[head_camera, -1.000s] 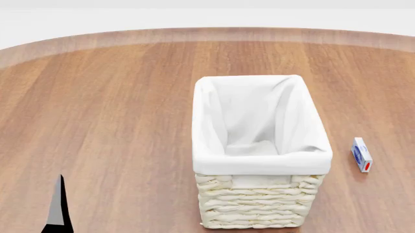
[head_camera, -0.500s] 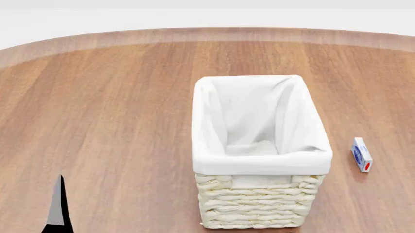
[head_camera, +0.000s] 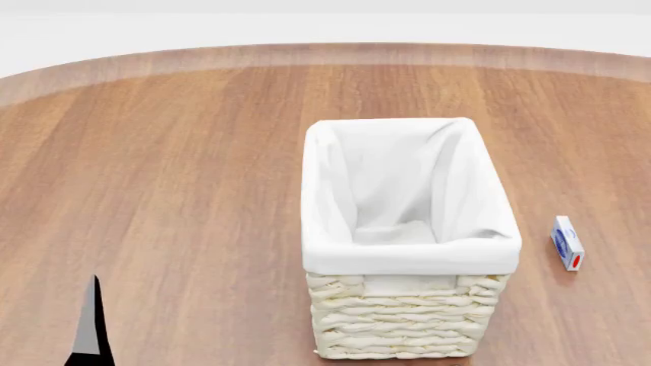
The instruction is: Pick up the alphabet soup and put it in the basket.
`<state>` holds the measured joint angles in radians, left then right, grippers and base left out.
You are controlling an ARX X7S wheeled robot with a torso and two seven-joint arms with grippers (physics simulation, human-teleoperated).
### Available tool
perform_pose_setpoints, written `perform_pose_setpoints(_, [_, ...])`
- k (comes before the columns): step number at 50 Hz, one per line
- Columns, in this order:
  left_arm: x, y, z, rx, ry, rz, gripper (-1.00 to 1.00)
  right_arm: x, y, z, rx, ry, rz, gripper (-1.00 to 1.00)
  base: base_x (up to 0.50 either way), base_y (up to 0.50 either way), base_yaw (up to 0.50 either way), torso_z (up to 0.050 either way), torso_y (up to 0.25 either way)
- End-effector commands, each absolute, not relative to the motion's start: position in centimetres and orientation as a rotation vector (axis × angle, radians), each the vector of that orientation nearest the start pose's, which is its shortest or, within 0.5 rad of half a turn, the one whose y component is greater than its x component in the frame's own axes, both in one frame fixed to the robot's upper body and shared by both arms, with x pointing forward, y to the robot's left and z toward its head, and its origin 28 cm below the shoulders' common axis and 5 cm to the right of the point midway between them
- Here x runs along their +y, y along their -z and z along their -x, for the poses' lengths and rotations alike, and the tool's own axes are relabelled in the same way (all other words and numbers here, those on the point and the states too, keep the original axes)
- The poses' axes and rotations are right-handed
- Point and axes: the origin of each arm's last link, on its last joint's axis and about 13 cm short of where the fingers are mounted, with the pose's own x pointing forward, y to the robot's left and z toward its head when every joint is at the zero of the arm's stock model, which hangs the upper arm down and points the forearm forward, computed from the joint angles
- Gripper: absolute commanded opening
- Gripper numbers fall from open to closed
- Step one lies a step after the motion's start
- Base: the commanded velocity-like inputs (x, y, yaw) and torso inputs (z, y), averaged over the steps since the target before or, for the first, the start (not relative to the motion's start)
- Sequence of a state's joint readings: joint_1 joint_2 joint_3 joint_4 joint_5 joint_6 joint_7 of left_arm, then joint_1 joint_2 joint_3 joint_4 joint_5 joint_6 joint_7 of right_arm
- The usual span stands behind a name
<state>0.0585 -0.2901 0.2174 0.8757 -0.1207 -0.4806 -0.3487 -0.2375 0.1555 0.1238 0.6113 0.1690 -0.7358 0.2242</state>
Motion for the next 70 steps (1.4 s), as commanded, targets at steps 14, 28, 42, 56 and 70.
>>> perform_pose_setpoints(14, [19.9,-14.0,-15.9,-0.298,0.0,-0.084,1.0,-17.2,9.2,-9.6,0.091,0.423,0.051,-1.0,0.0,0.0,0.0,0.0,0.0])
perform_pose_setpoints(28, [20.0,-13.9,-16.1,-0.294,0.003,-0.078,1.0,-16.4,1.5,-12.5,-0.1,0.347,0.052,-1.0,0.0,0.0,0.0,0.0,0.0])
perform_pose_setpoints(42, [20.1,-14.0,-16.1,-0.292,0.003,-0.073,1.0,-15.6,-10.8,-13.5,-0.413,0.26,0.059,-1.0,0.0,0.0,0.0,0.0,0.001])
perform_pose_setpoints(56, [20.1,-14.0,-16.1,-0.291,0.005,-0.071,1.0,-15.6,-13.5,-13.4,-0.465,0.248,0.075,-1.0,0.0,0.0,0.0,0.0,0.0])
perform_pose_setpoints(70, [20.0,-13.7,-16.2,-0.286,0.01,-0.07,1.0,-13.8,-16.2,-17.8,-0.515,0.109,0.067,-1.0,0.0,0.0,0.0,0.0,0.001])
